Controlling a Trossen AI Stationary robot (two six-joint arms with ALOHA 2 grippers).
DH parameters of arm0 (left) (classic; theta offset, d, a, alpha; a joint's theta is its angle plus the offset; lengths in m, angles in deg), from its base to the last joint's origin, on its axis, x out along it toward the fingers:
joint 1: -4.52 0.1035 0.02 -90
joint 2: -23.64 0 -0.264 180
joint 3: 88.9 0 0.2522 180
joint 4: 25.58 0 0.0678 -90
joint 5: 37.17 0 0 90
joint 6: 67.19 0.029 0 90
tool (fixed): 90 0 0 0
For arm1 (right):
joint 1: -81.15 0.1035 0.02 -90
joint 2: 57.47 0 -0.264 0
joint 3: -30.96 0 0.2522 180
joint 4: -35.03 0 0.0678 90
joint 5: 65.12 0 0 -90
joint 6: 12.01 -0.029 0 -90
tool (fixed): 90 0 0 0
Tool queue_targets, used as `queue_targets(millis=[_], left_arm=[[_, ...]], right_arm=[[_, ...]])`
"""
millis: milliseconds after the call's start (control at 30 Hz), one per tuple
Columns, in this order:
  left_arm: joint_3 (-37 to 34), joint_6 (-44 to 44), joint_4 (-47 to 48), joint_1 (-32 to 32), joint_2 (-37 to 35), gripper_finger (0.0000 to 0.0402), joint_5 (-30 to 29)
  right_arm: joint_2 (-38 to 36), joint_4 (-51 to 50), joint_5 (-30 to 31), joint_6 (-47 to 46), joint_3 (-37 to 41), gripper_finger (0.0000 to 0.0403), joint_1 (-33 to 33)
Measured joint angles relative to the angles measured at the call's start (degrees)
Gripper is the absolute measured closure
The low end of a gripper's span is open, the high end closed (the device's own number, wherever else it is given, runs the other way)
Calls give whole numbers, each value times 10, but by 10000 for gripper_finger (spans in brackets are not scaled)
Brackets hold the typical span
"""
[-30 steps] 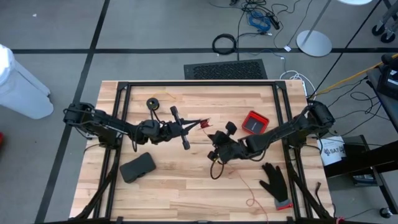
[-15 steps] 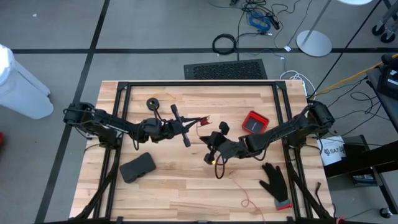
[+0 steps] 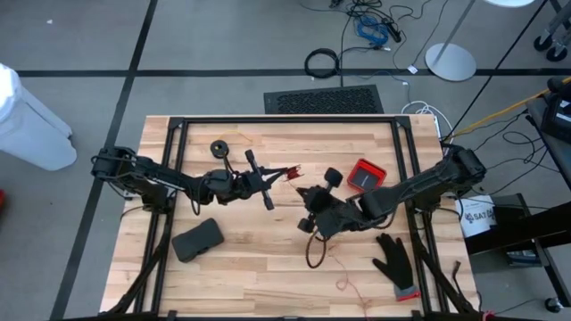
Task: Coil cords
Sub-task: Coil the red wire onto the black spool
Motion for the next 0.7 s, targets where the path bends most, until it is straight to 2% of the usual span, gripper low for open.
queue_targets(millis=[200,300,467,700], left_arm=[[0,0,1,1,0,401,0],[0,-3,-2,1,0,401,0],[0,-6,-7,1,0,401,4],[0,-22,-12,1,0,401,30]], right_arm=[[-41,-83,66,-46,-14,403,40],[-60,-149,73,-107,-14,403,44],[-56,-236,69,-179,-14,403,19],[-43,-237,55,-153,-14,403,-38]])
